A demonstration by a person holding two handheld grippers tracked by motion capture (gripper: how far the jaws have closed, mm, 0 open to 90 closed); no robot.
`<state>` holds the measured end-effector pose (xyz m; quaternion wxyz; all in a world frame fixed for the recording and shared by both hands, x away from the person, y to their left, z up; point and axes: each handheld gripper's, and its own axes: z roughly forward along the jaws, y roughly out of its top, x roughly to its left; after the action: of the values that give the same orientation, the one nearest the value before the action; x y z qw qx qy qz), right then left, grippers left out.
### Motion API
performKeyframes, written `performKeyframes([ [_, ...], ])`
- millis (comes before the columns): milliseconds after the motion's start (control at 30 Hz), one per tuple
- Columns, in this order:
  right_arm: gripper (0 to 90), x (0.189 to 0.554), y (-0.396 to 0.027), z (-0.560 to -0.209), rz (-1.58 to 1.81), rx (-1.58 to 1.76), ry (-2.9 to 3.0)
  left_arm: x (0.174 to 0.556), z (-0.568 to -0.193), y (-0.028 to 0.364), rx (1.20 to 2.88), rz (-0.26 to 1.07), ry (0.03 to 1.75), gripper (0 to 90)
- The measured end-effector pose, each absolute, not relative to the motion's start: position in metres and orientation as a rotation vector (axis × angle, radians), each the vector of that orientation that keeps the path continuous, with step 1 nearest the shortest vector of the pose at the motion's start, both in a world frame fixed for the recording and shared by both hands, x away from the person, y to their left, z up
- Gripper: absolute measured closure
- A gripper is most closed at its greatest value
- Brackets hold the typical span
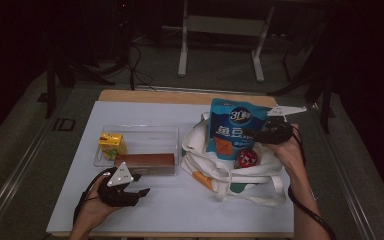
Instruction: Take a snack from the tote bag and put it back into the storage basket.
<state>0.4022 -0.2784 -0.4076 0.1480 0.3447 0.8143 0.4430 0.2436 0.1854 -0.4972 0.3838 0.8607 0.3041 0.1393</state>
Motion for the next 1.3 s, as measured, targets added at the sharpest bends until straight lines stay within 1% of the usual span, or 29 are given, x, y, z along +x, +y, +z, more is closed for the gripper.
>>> performKeyframes([
  [167,43.6,0.408,-0.277,-0.41,1.292,1.023,2.339,0.244,-0.499,0.183,2.203,0.349,0.767,42.0],
  [267,45.0,0.41,-0.277,-0.41,1.314,1.035,2.338,0.244,-0.499,0.182,2.205,0.348,0.768,42.0],
  [300,47.2,0.411,-0.277,-0.41,1.326,1.042,2.342,0.244,-0.499,0.182,2.205,0.347,0.768,42.0],
  [400,60.5,0.411,-0.276,-0.41,1.369,1.03,2.36,0.244,-0.499,0.183,2.204,0.348,0.77,42.0],
  [500,71.9,0.409,-0.274,-0.412,1.389,1.006,2.361,0.244,-0.499,0.182,2.208,0.348,0.769,41.9],
  [633,79.9,0.407,-0.273,-0.413,1.402,0.999,2.345,0.244,-0.501,0.182,2.213,0.345,0.77,41.9],
  [800,85.4,0.405,-0.272,-0.414,1.409,1.008,2.331,0.244,-0.502,0.182,2.221,0.346,0.771,41.9],
  [900,87.2,0.404,-0.271,-0.414,1.426,1.016,2.315,0.244,-0.502,0.182,2.222,0.346,0.771,41.9],
  [1300,90.0,0.401,-0.268,-0.412,1.468,1.054,2.265,0.243,-0.504,0.185,2.208,0.344,0.785,41.6],
])
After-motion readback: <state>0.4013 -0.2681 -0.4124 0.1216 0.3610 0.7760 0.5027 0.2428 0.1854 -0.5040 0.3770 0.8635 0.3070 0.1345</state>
